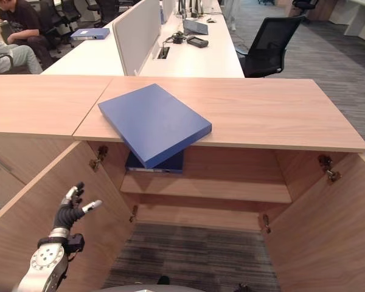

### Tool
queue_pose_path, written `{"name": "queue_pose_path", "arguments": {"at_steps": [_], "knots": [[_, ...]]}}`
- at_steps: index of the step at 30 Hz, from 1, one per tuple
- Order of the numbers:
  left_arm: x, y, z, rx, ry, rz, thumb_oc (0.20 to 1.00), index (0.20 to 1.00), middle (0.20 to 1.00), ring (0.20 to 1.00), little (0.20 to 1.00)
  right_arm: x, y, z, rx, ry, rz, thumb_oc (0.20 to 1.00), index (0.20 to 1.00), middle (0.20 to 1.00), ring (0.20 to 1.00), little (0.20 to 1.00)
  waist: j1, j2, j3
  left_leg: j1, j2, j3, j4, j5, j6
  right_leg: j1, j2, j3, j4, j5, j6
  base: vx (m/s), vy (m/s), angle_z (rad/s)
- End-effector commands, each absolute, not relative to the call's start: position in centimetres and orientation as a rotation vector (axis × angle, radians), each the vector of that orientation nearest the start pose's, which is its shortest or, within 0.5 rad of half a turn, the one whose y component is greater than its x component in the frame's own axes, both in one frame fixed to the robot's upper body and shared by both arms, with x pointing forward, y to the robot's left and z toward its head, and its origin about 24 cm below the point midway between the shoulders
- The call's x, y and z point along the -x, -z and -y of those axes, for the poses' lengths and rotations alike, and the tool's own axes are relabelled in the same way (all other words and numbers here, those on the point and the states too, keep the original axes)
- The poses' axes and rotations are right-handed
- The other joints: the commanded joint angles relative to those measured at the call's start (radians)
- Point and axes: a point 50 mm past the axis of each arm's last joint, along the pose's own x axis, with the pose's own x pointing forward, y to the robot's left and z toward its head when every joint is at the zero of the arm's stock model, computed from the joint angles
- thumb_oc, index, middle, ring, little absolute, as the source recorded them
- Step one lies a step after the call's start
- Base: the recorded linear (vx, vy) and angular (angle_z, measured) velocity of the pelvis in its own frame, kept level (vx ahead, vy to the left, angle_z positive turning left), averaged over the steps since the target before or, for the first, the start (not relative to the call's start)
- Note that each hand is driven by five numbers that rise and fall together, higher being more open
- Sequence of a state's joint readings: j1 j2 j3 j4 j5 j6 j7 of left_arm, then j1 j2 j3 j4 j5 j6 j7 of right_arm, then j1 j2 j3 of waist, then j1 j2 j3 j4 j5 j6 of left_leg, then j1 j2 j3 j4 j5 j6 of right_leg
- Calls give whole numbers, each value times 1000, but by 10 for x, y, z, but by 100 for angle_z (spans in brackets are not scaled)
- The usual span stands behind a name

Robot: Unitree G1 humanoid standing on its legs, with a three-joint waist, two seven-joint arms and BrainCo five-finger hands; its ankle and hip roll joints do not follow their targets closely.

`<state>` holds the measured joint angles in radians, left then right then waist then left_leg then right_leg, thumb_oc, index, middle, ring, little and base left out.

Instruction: Put the empty folder in the office cabinet

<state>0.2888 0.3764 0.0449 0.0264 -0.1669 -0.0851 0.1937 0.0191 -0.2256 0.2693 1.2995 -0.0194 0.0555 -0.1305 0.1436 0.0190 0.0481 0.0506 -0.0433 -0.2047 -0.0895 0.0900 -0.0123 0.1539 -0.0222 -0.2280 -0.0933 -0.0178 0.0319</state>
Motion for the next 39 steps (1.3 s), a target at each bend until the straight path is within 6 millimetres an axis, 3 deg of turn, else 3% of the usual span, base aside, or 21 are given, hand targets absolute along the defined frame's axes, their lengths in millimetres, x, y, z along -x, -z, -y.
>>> {"name": "queue_pose_path", "arguments": {"at_steps": [1, 4, 5, 10, 12, 17, 19, 28, 29, 39], "knots": [[-191, -47, -263, -300, -372, 30, 1000, 1000, 1000, 1000, 1000, -68, 171, 216, 456, 9, -1353, 1000, 1000, 1000, 1000, 1000, 19, -52, 10, 31, -25, -29, 2, -105, 28, -17, -26, 26, 6, -6, 71, 0, 0, 0], [-190, -58, -265, -336, -400, 85, 1000, 1000, 1000, 1000, 1000, -66, 172, 213, 443, 11, -1357, 1000, 1000, 1000, 1000, 1000, 22, -56, 9, 34, -26, -32, 2, -108, 28, -15, -27, 27, 6, -6, 72, -6, -3, 4], [-193, -73, -270, -497, -443, 157, 1000, 1000, 1000, 1000, 1000, -62, 173, 208, 438, -4, -1362, 1000, 1000, 1000, 1000, 1000, 22, -60, 6, 37, -25, -31, 2, -110, 27, -13, -26, 27, 6, -8, 73, 0, 0, 0], [-203, -99, -270, -734, -474, 298, 1000, 1000, 1000, 1000, 1000, -65, 173, 204, 469, -36, -1348, 1000, 1000, 1000, 1000, 1000, 14, -62, -2, 40, -25, -22, 2, -114, 25, -13, -27, 31, 6, -7, 76, 0, 0, 0], [-212, -116, -267, -884, -451, 397, 1000, 1000, 1000, 1000, 1000, -67, 173, 205, 502, -52, -1346, 1000, 1000, 1000, 1000, 1000, 5, -58, -10, 42, -26, -13, 2, -117, 25, -13, -28, 36, 6, -5, 78, -6, 10, -2], [-218, -133, -259, -1006, -411, 504, 1000, 1000, 1000, 1000, 1000, -68, 172, 210, 537, -55, -1358, 1000, 1000, 1000, 1000, 1000, -4, -50, -19, 50, -30, -6, 2, -124, 28, -10, -32, 39, 6, -1, 80, 2, 32, -7], [-224, -143, -254, -1134, -365, 576, 1000, 1000, 1000, 1000, 1000, -66, 172, 216, 574, -68, -1364, 1000, 1000, 1000, 1000, 1000, -19, -41, -31, 55, -31, 4, 2, -131, 29, -8, -34, 44, 6, 2, 83, 6, 40, -9], [-232, -151, -239, -1344, -234, 682, 1000, 1000, 1000, 1000, 1000, -56, 170, 233, 631, -50, -1407, 1000, 1000, 1000, 1000, 1000, -49, -19, -50, 68, -35, 20, 2, -140, 34, -12, -36, 64, 6, 11, 85, 0, 36, -9], [-231, -151, -241, -1366, -236, 678, 1000, 1000, 1000, 1000, 1000, -65, 169, 231, 633, -64, -1349, 1000, 1000, 1000, 1000, 1000, -51, -23, -49, 67, -33, 24, 2, -139, 34, -15, -34, 72, 6, 12, 84, 0, 0, 0], [-237, -136, -258, -1543, -146, 561, 1000, 1000, 1000, 1000, 1000, -53, 170, 234, 617, -97, -1379, 1000, 1000, 1000, 1000, 1000, -70, -32, -55, 67, -31, 44, 2, -144, 37, -21, -29, 101, 6, 19, 86, -12, -2, -10]]}}
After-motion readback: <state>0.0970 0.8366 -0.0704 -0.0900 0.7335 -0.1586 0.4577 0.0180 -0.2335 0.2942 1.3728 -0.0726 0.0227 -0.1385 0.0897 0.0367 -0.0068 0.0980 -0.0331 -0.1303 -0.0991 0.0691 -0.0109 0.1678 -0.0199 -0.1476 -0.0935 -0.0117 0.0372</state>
